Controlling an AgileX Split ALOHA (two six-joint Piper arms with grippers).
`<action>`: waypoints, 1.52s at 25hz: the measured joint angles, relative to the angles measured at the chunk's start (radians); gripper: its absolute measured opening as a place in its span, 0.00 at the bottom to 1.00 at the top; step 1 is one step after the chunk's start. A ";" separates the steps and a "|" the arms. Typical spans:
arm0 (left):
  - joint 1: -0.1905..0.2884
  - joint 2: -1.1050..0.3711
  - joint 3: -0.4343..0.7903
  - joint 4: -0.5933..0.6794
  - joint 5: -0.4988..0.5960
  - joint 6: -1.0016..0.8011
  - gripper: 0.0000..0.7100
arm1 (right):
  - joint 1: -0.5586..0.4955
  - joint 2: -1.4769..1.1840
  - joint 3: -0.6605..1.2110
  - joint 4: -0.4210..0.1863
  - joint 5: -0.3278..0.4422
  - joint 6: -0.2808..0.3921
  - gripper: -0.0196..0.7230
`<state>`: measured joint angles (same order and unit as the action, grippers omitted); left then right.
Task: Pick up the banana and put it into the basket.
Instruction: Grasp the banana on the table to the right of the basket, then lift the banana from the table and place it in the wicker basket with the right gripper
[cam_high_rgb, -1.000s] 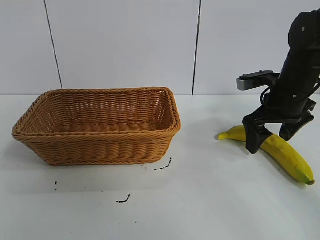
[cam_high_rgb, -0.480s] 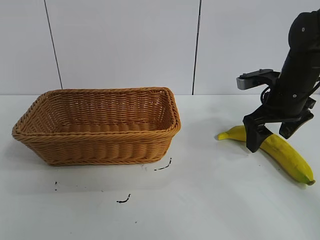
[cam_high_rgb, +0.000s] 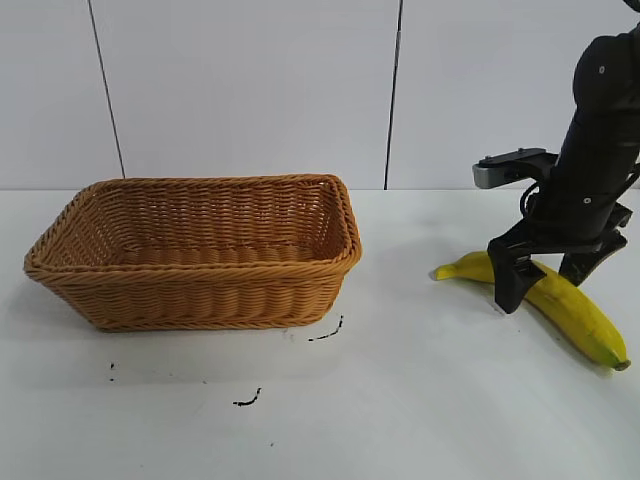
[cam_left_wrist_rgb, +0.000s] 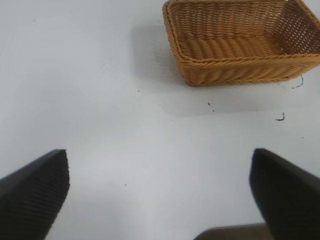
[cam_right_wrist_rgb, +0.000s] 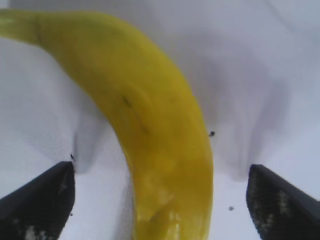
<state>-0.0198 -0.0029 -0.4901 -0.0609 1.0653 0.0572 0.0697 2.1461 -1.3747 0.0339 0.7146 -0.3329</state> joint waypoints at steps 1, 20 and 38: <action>0.000 0.000 0.000 0.000 0.000 0.000 0.98 | 0.000 0.000 0.000 -0.003 0.007 0.001 0.81; 0.000 0.000 0.000 0.000 0.000 0.000 0.98 | 0.003 -0.131 -0.395 -0.044 0.439 0.023 0.46; 0.000 0.000 0.000 0.000 0.000 0.000 0.98 | 0.375 0.126 -0.963 -0.049 0.500 -0.149 0.46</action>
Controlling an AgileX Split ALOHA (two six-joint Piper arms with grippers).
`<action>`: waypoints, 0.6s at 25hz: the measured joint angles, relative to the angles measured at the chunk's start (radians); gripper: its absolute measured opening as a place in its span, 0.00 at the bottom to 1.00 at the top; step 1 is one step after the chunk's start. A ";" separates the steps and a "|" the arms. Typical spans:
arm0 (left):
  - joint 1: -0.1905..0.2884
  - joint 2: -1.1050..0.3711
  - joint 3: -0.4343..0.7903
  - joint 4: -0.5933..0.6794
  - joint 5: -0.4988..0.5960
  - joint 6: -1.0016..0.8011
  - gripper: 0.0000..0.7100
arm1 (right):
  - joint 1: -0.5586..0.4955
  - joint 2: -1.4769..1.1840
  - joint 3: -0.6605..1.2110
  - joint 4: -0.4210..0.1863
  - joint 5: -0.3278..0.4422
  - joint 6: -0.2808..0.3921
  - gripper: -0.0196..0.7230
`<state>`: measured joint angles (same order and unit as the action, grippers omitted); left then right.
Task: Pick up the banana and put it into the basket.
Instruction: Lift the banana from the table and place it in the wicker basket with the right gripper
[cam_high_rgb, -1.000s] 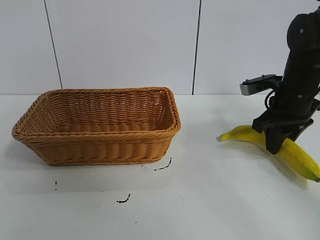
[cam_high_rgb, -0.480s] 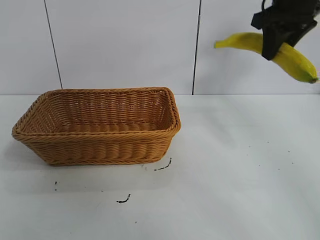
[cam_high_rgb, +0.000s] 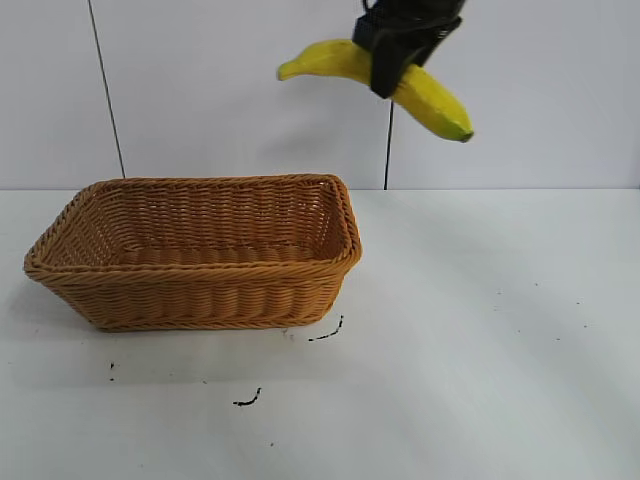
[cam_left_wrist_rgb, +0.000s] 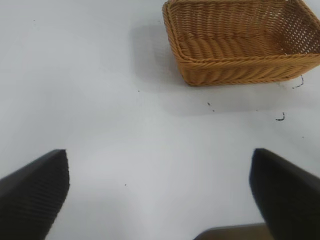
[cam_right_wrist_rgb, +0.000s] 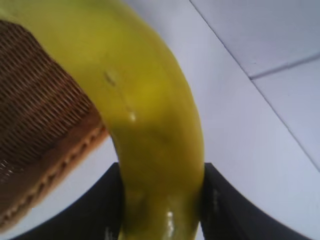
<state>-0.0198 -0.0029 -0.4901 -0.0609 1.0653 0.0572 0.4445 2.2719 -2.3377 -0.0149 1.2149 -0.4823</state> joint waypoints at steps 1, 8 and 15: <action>0.000 0.000 0.000 0.000 0.000 0.000 0.98 | 0.030 0.019 -0.022 0.000 -0.009 -0.013 0.46; 0.000 0.000 0.000 0.000 0.000 0.000 0.98 | 0.212 0.095 -0.050 -0.022 -0.178 -0.176 0.46; 0.000 0.000 0.000 0.000 0.000 0.000 0.98 | 0.241 0.214 -0.053 -0.036 -0.273 -0.209 0.46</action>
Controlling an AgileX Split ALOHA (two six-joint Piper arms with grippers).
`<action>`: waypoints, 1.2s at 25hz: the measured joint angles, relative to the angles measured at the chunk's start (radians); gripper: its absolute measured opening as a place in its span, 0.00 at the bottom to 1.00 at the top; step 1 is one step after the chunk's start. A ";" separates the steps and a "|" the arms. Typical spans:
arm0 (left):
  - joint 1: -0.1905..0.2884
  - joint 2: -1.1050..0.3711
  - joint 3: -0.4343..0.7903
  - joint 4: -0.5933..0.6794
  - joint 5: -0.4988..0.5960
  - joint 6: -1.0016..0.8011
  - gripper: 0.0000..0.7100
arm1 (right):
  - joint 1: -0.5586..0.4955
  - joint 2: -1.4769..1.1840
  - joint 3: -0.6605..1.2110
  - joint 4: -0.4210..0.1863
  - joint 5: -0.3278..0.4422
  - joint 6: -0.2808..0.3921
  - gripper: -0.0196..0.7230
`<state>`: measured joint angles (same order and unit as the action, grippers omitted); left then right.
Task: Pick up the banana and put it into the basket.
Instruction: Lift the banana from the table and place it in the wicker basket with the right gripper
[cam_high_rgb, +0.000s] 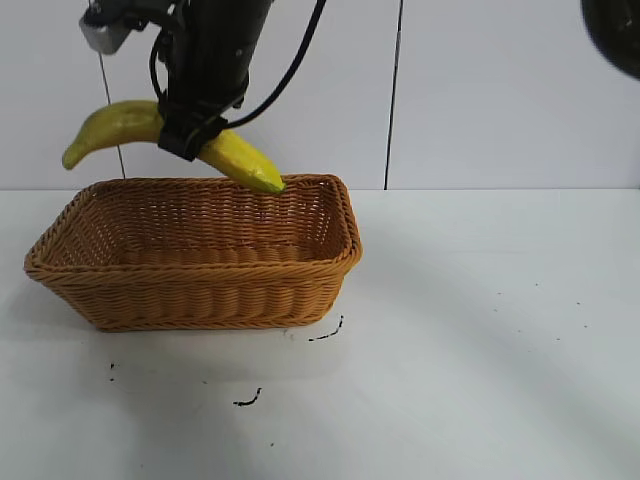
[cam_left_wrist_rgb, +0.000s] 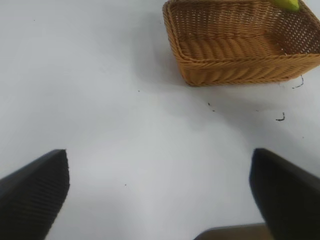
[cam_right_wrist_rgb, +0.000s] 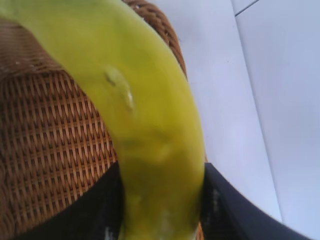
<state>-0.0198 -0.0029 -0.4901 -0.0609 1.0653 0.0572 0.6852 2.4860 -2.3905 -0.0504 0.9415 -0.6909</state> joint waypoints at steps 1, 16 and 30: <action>0.000 0.000 0.000 0.000 0.000 0.000 0.98 | -0.003 0.015 0.000 -0.001 -0.002 -0.001 0.46; 0.000 0.000 0.000 0.000 0.000 0.000 0.98 | -0.050 0.075 0.054 0.057 -0.055 -0.001 0.46; 0.000 0.000 0.000 0.000 0.000 0.000 0.98 | -0.050 0.073 0.054 0.142 -0.050 -0.033 0.82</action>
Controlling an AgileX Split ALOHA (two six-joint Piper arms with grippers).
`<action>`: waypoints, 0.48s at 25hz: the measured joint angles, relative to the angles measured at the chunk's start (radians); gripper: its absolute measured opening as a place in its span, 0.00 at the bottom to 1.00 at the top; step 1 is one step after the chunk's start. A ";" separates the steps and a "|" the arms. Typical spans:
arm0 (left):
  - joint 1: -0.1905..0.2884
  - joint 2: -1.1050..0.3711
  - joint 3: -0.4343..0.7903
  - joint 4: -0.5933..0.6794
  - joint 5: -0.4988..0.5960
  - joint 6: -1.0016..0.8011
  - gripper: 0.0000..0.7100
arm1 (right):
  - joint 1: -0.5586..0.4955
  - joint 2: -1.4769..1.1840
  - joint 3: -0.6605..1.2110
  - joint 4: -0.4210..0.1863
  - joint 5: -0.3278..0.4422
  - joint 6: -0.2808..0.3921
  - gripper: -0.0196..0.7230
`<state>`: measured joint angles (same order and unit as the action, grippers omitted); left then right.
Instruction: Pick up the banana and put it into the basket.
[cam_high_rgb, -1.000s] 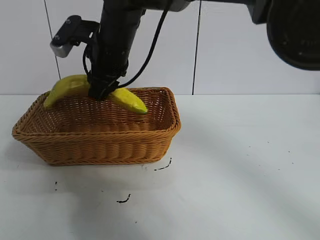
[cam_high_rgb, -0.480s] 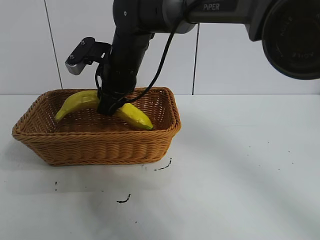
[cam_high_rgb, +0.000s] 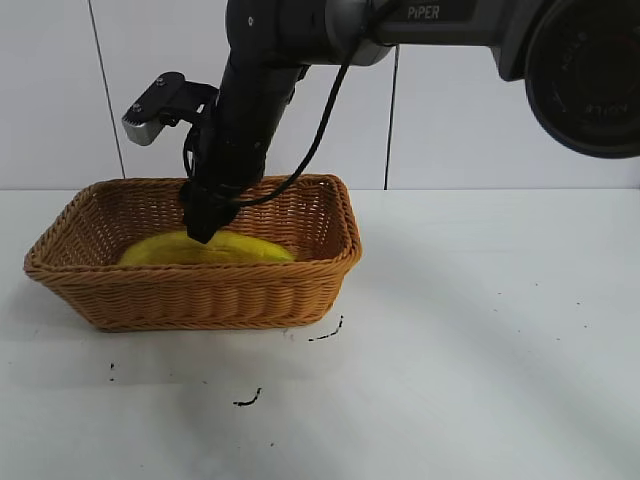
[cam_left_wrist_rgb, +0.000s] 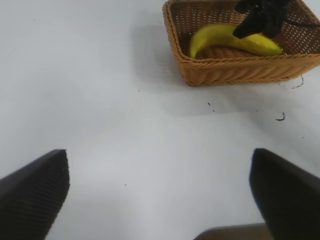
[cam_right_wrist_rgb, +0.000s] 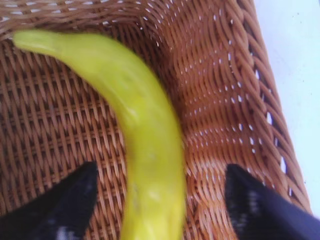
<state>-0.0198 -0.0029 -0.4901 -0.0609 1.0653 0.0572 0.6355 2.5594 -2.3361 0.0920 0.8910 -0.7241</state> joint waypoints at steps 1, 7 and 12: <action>0.000 0.000 0.000 0.000 0.000 0.000 0.98 | 0.000 0.000 0.000 0.002 0.000 0.000 0.84; 0.000 0.000 0.000 0.000 0.000 0.000 0.98 | 0.000 0.000 0.000 0.006 0.001 0.001 0.87; 0.000 0.000 0.000 0.000 0.000 0.000 0.98 | 0.000 -0.046 0.000 -0.032 0.010 0.089 0.87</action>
<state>-0.0198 -0.0029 -0.4901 -0.0609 1.0653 0.0572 0.6355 2.5138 -2.3361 0.0600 0.9010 -0.6347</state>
